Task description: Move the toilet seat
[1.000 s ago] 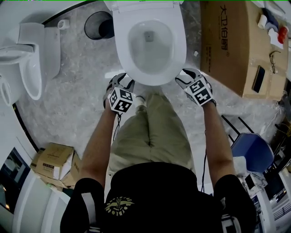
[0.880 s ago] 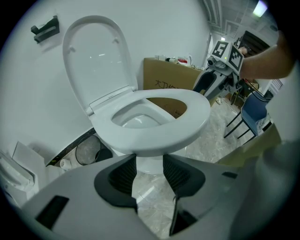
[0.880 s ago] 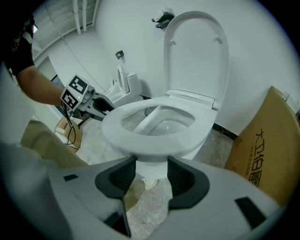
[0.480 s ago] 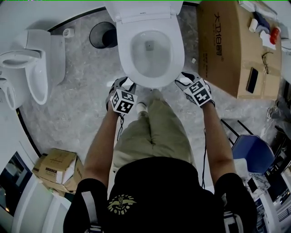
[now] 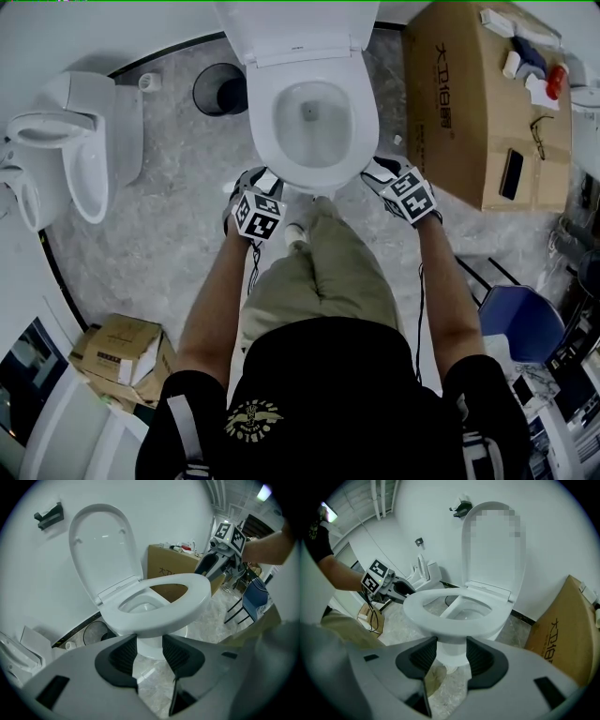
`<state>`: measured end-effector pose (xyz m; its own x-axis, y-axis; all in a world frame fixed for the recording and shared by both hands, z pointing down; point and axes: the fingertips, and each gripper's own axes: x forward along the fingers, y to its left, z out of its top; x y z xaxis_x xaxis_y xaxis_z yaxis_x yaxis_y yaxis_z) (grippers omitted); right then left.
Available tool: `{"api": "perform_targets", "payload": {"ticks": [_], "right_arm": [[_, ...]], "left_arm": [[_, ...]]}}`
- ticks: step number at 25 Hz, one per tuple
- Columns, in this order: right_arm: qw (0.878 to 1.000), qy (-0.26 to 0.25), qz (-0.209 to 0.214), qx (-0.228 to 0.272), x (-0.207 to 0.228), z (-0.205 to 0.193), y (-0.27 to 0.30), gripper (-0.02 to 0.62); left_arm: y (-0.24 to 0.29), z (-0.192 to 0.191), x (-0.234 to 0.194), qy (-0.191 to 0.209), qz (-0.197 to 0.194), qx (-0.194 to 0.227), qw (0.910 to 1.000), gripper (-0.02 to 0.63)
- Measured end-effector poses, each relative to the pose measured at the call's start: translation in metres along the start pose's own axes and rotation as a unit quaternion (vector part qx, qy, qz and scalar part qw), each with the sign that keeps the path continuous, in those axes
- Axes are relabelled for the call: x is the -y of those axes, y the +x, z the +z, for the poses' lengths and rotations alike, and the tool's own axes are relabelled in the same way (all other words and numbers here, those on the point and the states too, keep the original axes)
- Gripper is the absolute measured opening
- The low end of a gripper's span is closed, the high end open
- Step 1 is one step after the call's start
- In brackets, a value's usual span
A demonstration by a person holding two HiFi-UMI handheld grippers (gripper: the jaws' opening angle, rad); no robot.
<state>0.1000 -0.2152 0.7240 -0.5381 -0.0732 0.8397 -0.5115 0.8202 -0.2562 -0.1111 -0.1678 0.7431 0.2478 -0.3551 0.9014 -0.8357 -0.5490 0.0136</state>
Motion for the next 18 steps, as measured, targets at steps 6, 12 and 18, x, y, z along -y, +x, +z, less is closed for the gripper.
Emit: {"api": "perform_targets", "payload": {"ticks": [6, 12, 18], "right_arm": [[1.000, -0.005, 0.002, 0.002, 0.003, 0.015, -0.012, 0.212], [1.000, -0.011, 0.005, -0.003, 0.007, 0.032, -0.023, 0.210], [1.000, -0.003, 0.006, 0.009, 0.010, 0.055, -0.035, 0.202]], "left_arm": [[-0.012, 0.015, -0.007, -0.003, 0.008, 0.011, 0.9999, 0.179], [-0.023, 0.029, -0.016, -0.003, 0.012, 0.010, 0.9999, 0.178], [-0.035, 0.045, -0.027, -0.004, 0.016, 0.013, 0.9998, 0.176]]}}
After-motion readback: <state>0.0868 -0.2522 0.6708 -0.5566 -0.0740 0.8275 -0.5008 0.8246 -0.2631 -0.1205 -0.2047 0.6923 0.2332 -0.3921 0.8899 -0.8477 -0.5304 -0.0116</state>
